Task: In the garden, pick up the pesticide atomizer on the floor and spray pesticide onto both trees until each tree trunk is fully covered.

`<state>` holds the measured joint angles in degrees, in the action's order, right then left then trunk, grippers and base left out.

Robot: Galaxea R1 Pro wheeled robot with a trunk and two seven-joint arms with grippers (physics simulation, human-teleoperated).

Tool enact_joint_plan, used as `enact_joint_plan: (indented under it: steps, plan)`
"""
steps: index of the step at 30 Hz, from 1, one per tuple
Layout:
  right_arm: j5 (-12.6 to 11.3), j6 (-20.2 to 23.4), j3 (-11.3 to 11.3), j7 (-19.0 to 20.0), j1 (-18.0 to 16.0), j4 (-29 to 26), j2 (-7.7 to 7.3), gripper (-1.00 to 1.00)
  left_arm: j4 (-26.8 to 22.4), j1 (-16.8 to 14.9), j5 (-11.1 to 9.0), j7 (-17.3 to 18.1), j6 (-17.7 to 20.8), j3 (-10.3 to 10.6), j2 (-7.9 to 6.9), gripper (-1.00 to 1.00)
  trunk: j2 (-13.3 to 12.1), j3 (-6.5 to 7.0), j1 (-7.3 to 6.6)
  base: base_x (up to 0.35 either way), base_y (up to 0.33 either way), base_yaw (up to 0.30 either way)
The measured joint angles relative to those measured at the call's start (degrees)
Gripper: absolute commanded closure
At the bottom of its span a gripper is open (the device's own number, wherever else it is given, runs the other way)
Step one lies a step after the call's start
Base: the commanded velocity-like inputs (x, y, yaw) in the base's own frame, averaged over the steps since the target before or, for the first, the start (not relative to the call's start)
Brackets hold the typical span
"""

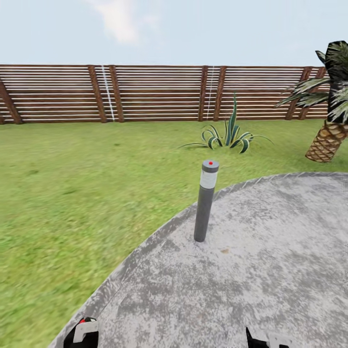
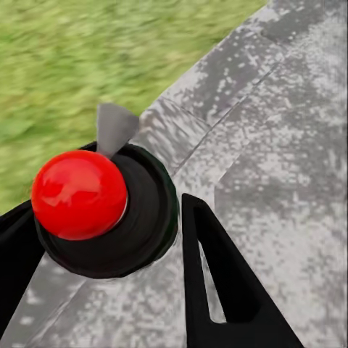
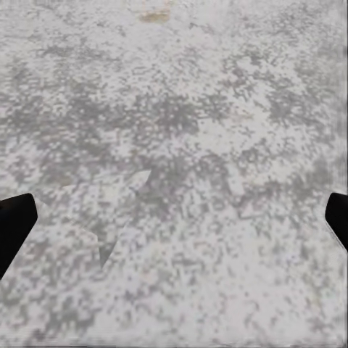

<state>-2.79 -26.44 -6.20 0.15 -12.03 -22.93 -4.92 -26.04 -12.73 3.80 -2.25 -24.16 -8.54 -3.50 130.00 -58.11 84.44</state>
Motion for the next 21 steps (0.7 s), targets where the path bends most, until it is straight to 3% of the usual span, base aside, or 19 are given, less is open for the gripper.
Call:
enact_joint_plan:
  steps: [21]
  plan:
    - [0.00, 0.00, 0.00, 0.01, 0.00, -0.01, 0.00, -1.00, -0.10, 0.00, 0.00, 0.07, 0.09, 0.03, 0.13, 1.00, -0.42, 0.18, -0.23, 0.000, 0.000, -0.265]
